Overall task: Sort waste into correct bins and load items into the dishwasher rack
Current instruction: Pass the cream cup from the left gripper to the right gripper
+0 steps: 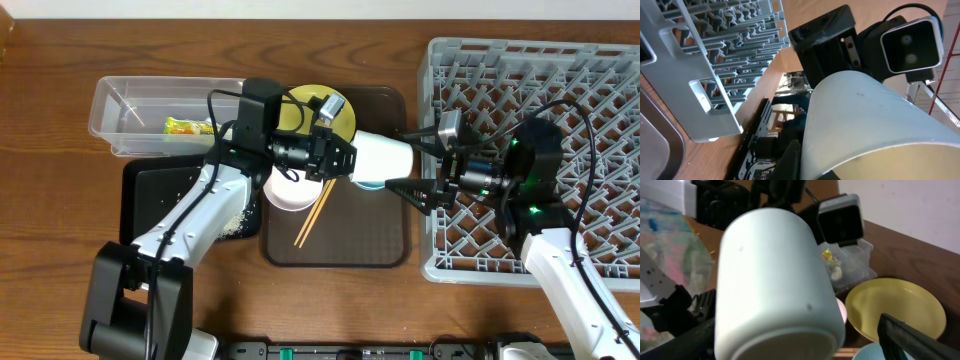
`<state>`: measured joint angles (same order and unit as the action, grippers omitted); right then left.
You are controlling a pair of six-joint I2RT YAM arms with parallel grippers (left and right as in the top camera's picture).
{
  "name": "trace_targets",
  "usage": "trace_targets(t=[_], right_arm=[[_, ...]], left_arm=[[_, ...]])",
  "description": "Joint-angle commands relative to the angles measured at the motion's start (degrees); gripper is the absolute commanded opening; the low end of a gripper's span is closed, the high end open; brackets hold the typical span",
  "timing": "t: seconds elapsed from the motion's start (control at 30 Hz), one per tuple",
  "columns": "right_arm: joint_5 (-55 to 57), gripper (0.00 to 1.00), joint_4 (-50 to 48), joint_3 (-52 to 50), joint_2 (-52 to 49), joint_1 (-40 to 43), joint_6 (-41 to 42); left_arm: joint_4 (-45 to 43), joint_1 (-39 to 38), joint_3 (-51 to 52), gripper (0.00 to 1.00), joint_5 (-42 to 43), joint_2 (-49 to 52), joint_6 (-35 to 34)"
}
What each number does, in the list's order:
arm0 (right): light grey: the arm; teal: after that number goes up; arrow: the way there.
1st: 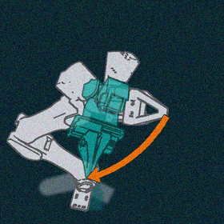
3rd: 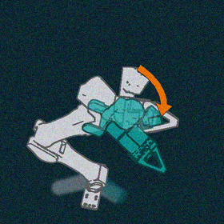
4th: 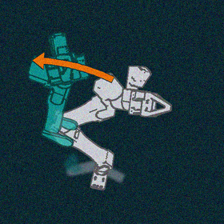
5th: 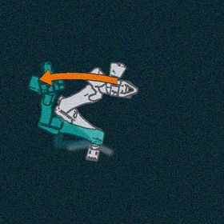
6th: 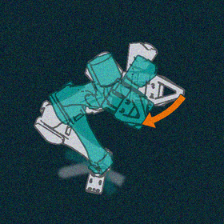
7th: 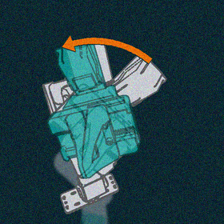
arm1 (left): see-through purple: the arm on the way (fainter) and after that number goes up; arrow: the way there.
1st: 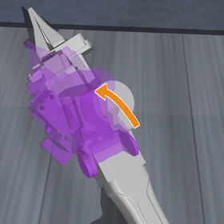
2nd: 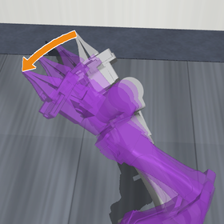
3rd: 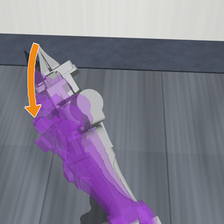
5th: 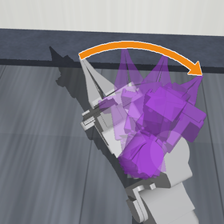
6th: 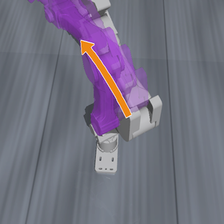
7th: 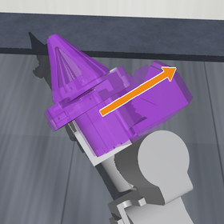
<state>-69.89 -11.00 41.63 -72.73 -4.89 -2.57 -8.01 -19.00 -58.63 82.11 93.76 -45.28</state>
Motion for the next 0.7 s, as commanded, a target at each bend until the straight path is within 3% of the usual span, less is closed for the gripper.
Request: trace_targets(t=[0.0,0.1,0.67], right_arm=[[-2.19,0.9,-1.73,0.92,-0.31,-0.46,2.82],[-4.26,0.84,-4.02,0.92,-0.31,-0.46,3.23],[-3.61,0.82,-4.92,0.92,-0.31,-2.73,4.87]], left_arm=[[-0.22,-0.85,-0.48,0.06,0.79,0.11,-0.48],[-0.22,-1.03,-0.48,0.06,0.81,0.11,-0.48],[-0.22,-1.11,-0.48,0.06,0.85,0.11,-1.62]])
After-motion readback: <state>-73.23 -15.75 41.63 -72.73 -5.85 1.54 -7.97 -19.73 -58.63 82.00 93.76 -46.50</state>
